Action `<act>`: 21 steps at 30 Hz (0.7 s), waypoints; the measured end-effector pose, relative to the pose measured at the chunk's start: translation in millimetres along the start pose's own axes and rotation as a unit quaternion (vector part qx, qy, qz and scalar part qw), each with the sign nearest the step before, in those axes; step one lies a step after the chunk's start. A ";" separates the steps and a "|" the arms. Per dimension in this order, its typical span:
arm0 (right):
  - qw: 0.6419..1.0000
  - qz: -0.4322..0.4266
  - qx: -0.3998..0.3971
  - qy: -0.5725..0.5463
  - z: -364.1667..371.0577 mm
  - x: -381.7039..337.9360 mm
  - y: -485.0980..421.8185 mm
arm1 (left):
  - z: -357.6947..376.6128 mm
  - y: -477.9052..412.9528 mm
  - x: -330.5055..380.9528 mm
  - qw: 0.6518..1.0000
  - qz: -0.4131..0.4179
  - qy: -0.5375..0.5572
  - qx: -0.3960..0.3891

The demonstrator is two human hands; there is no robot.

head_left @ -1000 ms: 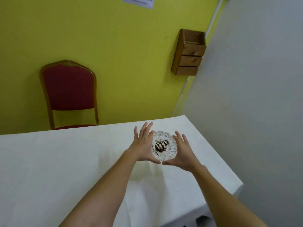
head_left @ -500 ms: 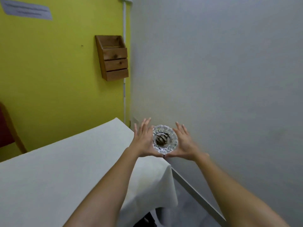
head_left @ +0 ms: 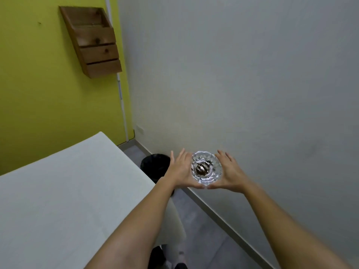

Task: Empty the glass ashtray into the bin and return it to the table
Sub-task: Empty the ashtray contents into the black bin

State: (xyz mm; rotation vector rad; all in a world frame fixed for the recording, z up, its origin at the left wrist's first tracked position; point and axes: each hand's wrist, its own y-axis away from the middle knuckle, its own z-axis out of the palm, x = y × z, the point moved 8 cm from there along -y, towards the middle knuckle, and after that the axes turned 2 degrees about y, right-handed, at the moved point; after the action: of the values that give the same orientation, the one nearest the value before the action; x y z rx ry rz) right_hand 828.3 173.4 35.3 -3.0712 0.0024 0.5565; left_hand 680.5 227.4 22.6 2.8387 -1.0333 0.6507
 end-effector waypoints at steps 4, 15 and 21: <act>0.995 -0.018 -0.023 -0.095 -0.1 19.0 -47.2 | 10.5 -45.2 -20.2 0.999 -0.014 0.029 0.019; 0.963 -0.086 -0.157 -0.201 54.7 38.7 -195.0 | 61.0 -136.2 -120.5 0.985 -0.139 0.095 0.042; 0.912 -0.016 -0.259 -0.318 96.6 42.3 -244.6 | 77.7 -136.7 -158.4 0.965 -0.226 0.121 0.059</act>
State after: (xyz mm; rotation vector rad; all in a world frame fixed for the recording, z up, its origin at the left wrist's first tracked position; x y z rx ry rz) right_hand 835.4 420.1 -65.1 -3.1564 -0.2402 1.7812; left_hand 685.7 414.4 -99.3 2.8405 -0.3017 0.9932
